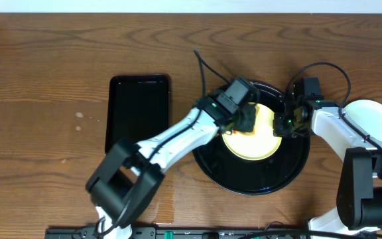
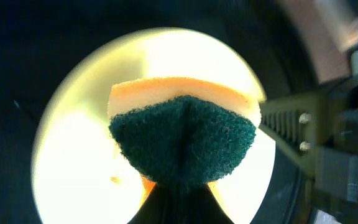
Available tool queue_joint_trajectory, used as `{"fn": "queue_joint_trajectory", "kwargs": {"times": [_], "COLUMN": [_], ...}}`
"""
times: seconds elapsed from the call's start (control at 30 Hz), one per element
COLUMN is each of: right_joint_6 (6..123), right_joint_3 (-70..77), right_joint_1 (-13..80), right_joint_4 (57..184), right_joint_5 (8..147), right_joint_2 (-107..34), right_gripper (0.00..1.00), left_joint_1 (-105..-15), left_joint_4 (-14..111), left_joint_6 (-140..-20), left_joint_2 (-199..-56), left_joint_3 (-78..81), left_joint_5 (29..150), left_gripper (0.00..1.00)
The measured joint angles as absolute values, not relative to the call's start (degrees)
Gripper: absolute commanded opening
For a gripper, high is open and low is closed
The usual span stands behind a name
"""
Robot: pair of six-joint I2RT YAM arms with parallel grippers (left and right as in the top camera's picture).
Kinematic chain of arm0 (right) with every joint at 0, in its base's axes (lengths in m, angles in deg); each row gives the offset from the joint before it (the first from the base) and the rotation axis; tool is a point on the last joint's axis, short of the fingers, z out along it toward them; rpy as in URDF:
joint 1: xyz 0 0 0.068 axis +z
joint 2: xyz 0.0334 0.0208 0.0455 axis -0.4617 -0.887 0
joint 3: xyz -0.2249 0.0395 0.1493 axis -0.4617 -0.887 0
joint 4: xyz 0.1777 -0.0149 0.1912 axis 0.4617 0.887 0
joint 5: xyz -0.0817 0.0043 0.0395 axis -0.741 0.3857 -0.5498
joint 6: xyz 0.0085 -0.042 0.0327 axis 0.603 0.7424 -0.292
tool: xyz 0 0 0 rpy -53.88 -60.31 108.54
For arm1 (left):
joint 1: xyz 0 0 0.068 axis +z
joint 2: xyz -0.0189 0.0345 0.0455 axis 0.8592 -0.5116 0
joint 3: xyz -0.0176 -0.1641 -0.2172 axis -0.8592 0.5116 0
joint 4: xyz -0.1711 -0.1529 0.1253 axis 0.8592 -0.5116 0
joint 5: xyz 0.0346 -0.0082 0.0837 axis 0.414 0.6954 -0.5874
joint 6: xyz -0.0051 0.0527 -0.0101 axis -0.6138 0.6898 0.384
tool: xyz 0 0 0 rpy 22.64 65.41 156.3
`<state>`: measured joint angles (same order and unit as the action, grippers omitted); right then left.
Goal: Clean dirty plates on tray and stack at the side
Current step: 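Scrub the yellow plate stain with the sponge while right gripper holds rim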
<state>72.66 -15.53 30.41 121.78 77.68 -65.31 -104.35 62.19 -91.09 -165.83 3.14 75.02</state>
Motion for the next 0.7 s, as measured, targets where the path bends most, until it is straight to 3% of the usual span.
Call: {"fn": "queue_joint_trajectory", "kwargs": {"times": [0.47,0.7], "right_joint_6": [72.7,72.6], "right_joint_3": [-15.5,-15.5], "right_joint_1": [30.4,30.8], "right_joint_4": [121.8,122.0], "right_joint_5": [77.7,78.6], "right_joint_2": [-65.3,-65.3], "right_gripper": [0.01,0.01], "left_joint_1": [-105.4,-105.7], "left_joint_4": [65.4,59.9], "left_joint_6": [-97.8,-94.0], "left_joint_2": [-174.4,-174.6], "left_joint_3": [3.1,1.5], "left_joint_5": [80.8,72.6], "left_gripper": [0.08,0.08]}}
